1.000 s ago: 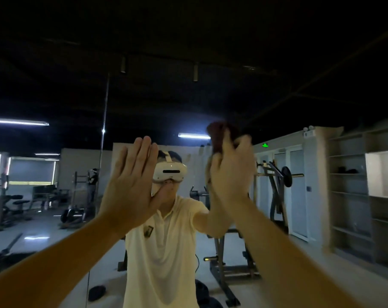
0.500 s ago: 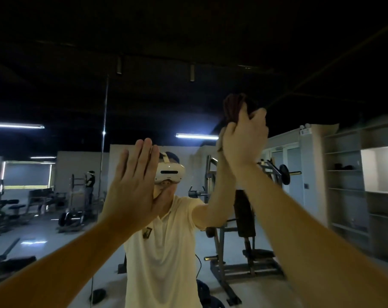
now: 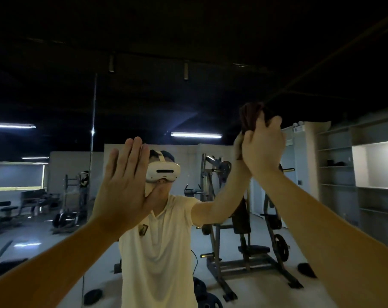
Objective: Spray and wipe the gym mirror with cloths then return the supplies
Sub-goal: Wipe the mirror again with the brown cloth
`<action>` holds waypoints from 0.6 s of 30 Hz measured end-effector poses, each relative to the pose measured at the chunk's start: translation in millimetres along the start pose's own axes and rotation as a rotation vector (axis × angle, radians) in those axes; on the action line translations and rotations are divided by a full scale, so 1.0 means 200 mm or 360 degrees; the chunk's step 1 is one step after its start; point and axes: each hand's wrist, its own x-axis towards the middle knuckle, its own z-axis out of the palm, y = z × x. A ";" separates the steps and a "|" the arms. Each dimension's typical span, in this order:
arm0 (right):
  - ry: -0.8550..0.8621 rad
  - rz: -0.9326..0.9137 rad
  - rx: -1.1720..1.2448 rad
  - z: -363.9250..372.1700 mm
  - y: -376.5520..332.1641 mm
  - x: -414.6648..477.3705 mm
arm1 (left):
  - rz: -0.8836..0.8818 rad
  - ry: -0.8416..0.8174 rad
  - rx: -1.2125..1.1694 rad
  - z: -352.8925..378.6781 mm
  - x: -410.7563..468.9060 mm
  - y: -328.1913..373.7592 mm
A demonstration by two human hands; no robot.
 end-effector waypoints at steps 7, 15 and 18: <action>0.0063 -0.0240 0.0405 0.01 -0.65 -0.22 | 0.0013 0.0019 0.0027 0.00 0.00 0.00; -0.0038 -0.0872 0.0143 0.04 -0.41 -0.16 | 0.0028 0.0026 -0.0032 -0.01 -0.01 -0.01; 0.0019 -0.0418 0.0074 0.03 -0.07 -0.10 | 0.0028 0.0036 -0.0027 0.00 -0.01 -0.01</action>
